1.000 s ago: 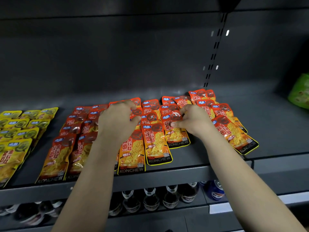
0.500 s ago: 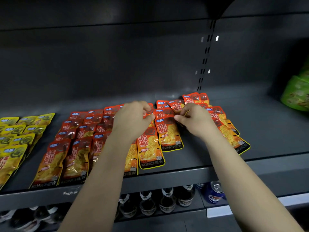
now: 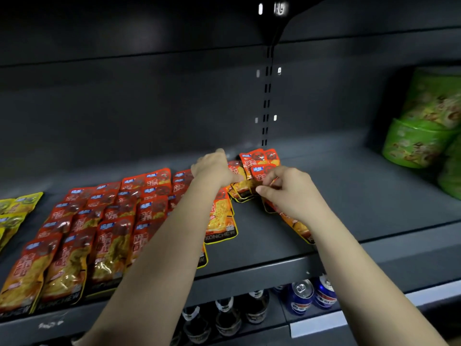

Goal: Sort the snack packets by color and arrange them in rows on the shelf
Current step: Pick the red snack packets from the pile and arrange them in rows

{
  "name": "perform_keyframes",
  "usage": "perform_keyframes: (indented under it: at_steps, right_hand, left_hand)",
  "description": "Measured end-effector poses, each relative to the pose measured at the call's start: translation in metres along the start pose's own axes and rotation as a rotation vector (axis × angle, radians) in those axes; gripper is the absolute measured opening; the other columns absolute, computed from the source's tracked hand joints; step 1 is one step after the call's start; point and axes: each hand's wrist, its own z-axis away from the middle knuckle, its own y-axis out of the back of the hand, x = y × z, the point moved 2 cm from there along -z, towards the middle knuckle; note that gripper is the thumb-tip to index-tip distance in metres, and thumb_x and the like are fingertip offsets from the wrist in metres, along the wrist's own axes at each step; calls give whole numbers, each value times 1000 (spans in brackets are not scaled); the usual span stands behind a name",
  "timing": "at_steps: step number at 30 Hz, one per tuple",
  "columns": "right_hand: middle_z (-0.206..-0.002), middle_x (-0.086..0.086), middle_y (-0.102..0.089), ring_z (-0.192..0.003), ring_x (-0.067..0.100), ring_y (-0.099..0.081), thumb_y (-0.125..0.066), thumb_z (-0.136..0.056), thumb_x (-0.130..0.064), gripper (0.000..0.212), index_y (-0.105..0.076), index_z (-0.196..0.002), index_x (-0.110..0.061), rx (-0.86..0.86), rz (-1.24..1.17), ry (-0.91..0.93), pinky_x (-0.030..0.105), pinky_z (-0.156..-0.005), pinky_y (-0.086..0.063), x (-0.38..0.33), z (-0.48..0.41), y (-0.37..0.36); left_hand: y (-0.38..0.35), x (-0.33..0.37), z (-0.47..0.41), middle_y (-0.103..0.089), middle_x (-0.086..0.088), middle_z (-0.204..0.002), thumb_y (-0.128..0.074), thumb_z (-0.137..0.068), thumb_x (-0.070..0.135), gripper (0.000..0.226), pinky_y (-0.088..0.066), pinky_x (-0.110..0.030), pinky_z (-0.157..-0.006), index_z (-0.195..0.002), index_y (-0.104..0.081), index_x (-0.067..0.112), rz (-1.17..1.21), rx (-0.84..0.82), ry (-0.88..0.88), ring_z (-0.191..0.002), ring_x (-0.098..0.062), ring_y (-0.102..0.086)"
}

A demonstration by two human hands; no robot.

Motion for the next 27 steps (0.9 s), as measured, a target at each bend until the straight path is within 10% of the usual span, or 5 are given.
perform_keyframes:
  at_steps: [9, 27]
  right_hand:
    - [-75, -18, -51, -70, -2, -50, -72, -85, -32, 14, -66, -87, -19, 5, -7, 26, 15, -57, -36, 11, -10, 9]
    - [-78, -1, -67, -65, 18, -65, -73, -84, -28, 14, -65, -81, -17, -14, -116, -22, 42, -70, -59, 20, -13, 4]
  left_hand:
    - [-6, 14, -5, -55, -7, -133, -76, -68, 61, 87, -33, -44, -100, -133, -40, 17, 21, 3, 75, -128, -31, -47]
    - [-10, 36, 7, -55, -9, -129, -89, -64, 30, 83, -43, -34, -80, -131, -43, 12, 379, 147, 53, -119, -30, -54]
